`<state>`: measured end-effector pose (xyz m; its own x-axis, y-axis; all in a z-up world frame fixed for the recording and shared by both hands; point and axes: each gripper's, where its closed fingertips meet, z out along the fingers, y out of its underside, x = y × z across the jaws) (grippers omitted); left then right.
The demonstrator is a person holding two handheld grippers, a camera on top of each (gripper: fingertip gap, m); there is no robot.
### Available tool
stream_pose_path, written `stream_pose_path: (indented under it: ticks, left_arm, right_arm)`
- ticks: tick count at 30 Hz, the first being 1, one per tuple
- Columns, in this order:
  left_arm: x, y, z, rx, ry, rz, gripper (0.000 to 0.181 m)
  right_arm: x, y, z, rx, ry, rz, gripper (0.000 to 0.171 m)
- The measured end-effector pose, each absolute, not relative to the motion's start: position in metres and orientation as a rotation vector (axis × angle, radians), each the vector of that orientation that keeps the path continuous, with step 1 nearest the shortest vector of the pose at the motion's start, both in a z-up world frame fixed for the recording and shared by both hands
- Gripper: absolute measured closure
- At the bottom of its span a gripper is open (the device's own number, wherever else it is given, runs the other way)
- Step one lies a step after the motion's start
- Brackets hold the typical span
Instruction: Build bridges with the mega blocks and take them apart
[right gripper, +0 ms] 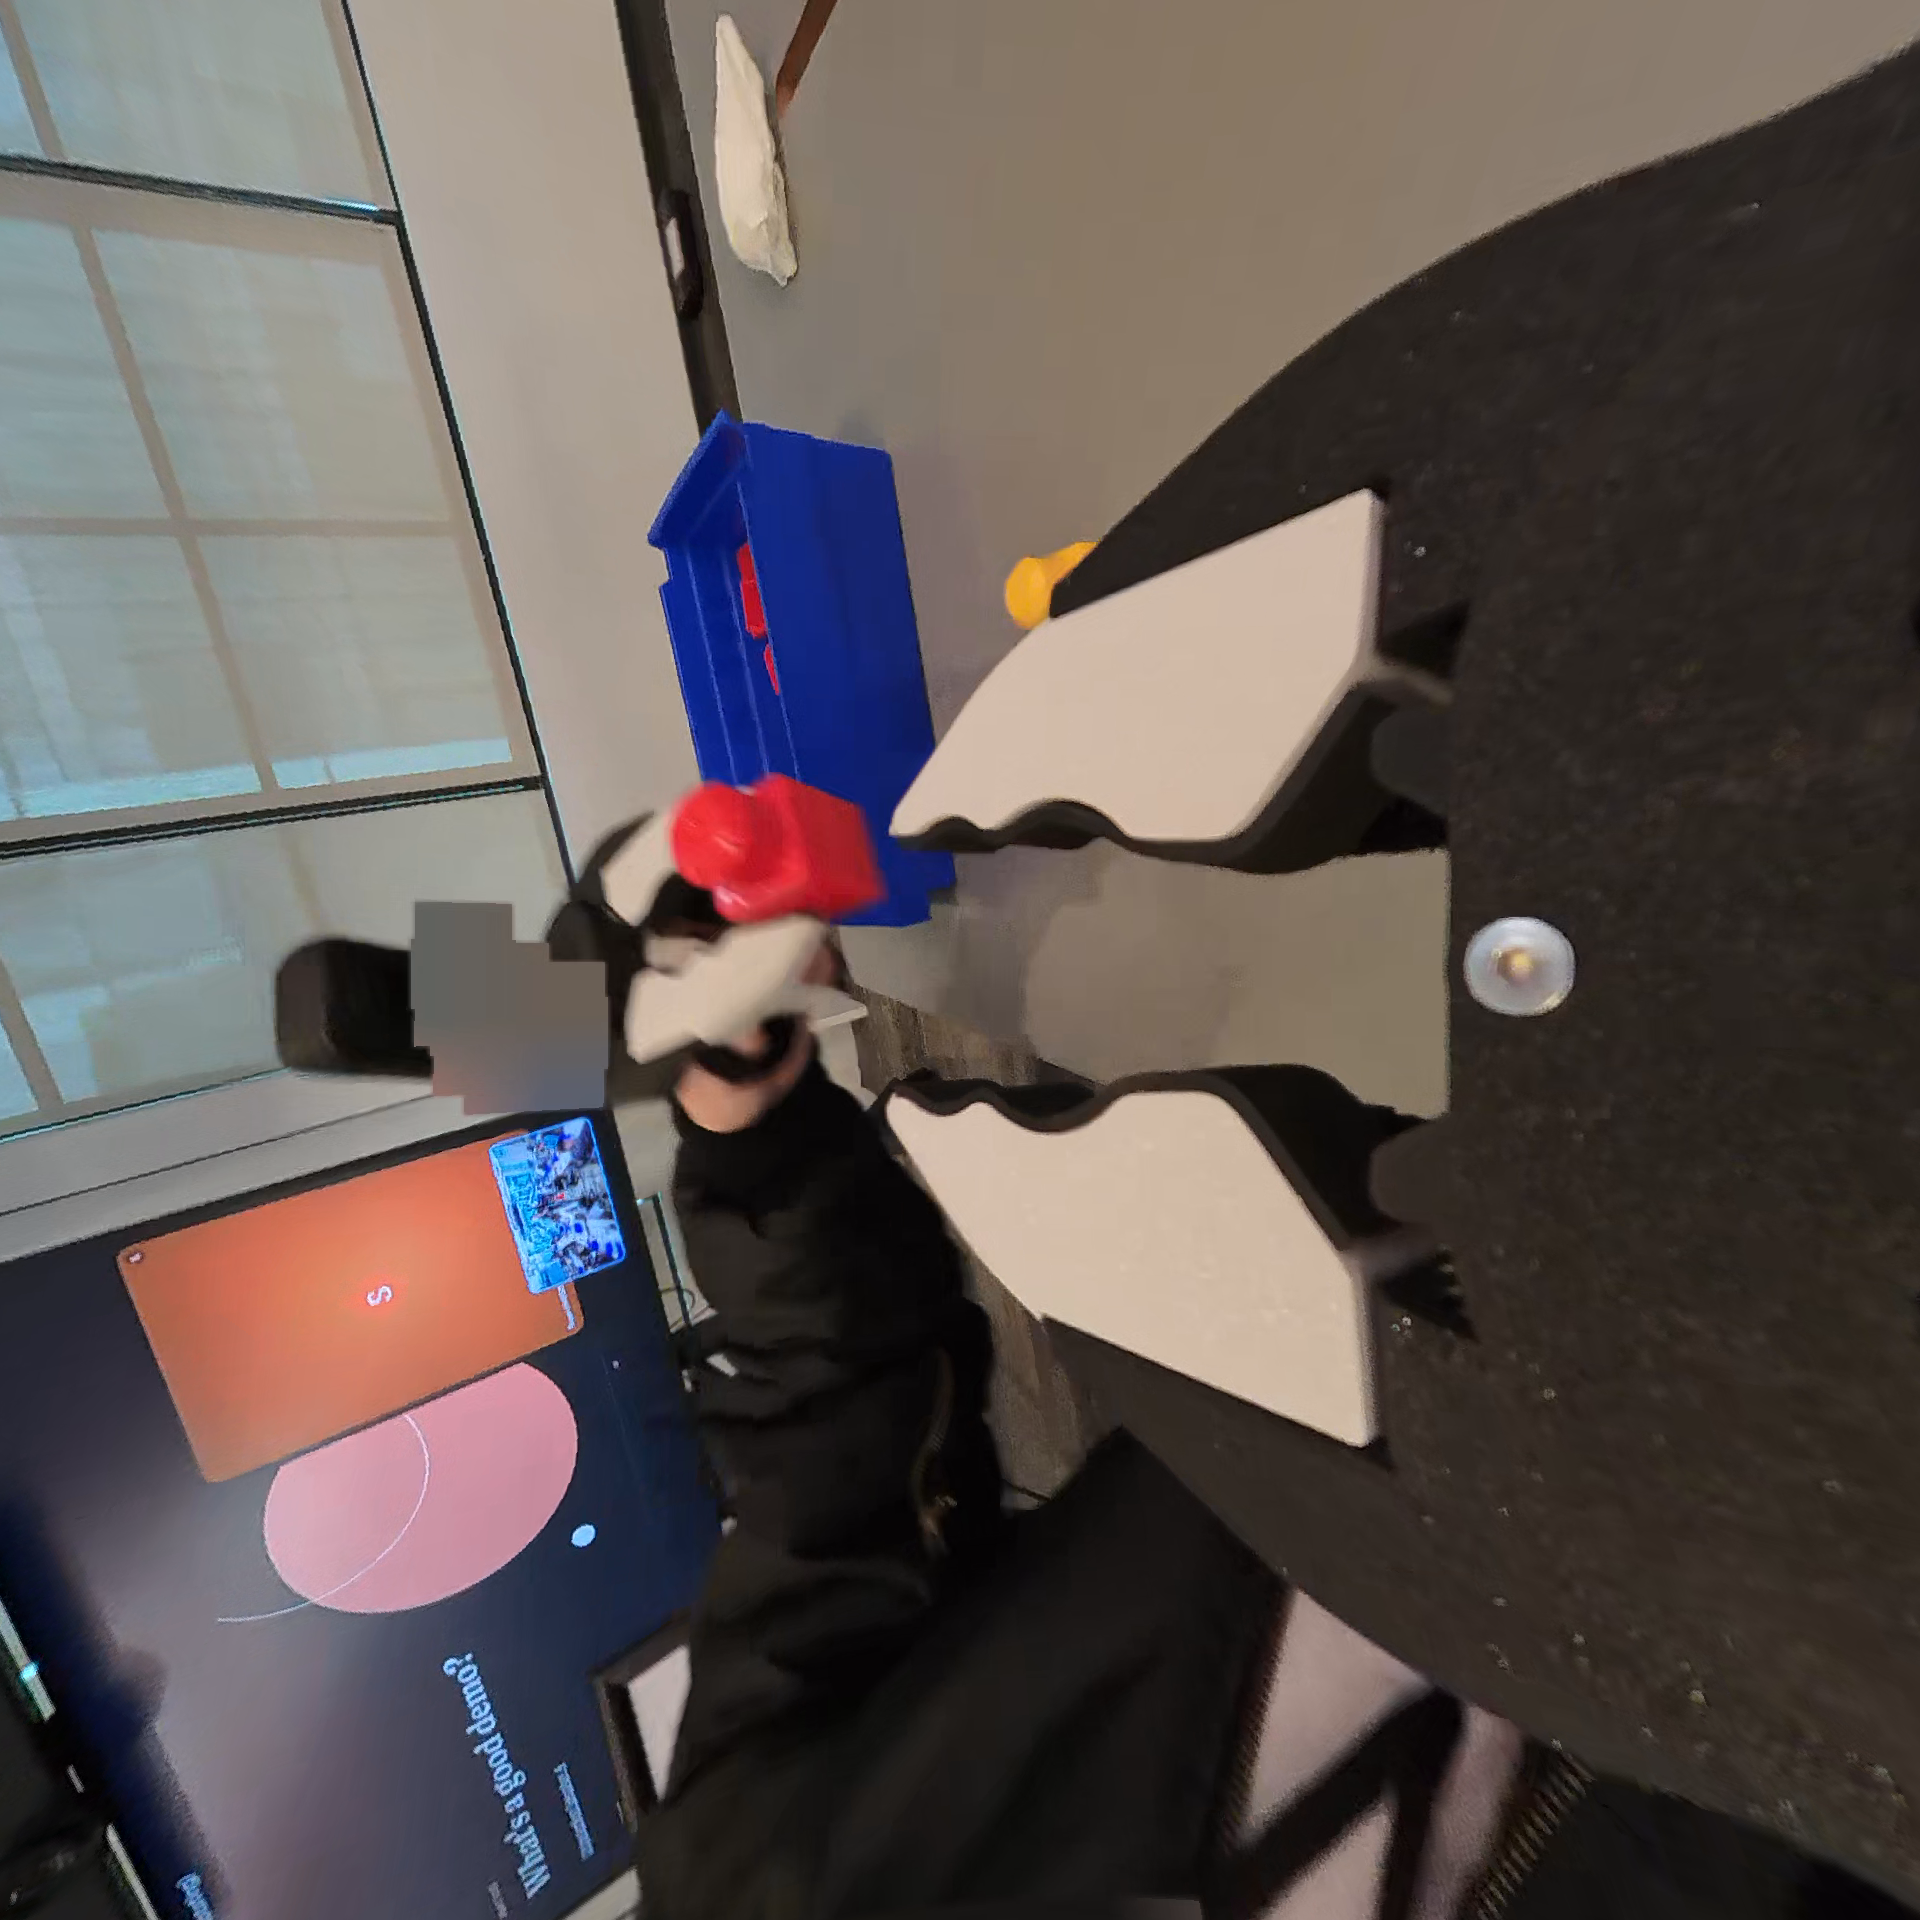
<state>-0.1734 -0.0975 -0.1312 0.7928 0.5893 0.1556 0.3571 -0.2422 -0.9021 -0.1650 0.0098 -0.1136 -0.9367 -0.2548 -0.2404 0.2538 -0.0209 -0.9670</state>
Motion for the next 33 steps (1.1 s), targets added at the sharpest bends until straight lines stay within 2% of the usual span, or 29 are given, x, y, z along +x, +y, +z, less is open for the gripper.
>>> stream_pose_path:
  ticks: [3,7,14,16,17,18,21,27,33]
  left_arm:
    - [-0.163,-0.045,-0.149,-1.828,-0.601,0.2,0.146]
    - [-0.158,-0.021,-0.153,-1.801,-0.567,0.124,0.146]
    - [-0.154,-0.019,-0.139,-1.761,-0.531,0.076,0.146]
    - [-0.154,-0.02,-0.14,-1.76,-0.536,0.082,0.146]
    - [-0.155,-0.023,-0.142,-1.756,-0.545,0.102,0.142]
    - [-0.155,-0.027,-0.145,-1.766,-0.562,0.111,0.13]
    - [-0.156,-0.064,-0.162,-1.845,-0.649,0.218,0.12]
    - [-0.143,-0.164,-0.149,-1.747,-0.845,0.434,0.127]
    - [-0.116,-0.248,-0.126,-1.747,-0.971,0.691,0.13]
  right_arm:
    - [-0.168,-0.016,-0.114,0.014,1.93,-2.021,0.125]
    - [-0.167,-0.025,-0.117,0.007,1.978,-2.01,0.125]
    - [-0.155,-0.027,-0.114,-0.077,1.93,-1.971,0.143]
    - [-0.155,-0.029,-0.115,-0.1,1.938,-1.979,0.143]
    - [-0.157,-0.031,-0.118,-0.11,1.972,-1.983,0.143]
    - [-0.161,-0.034,-0.122,-0.118,2.013,-1.989,0.143]
    - [-0.176,-0.045,-0.138,-0.121,2.111,-1.98,0.143]
    - [-0.233,-0.094,-0.236,-0.032,2.579,-1.73,0.143]
    - [-0.24,-0.134,-0.267,-0.038,2.631,-1.685,0.143]
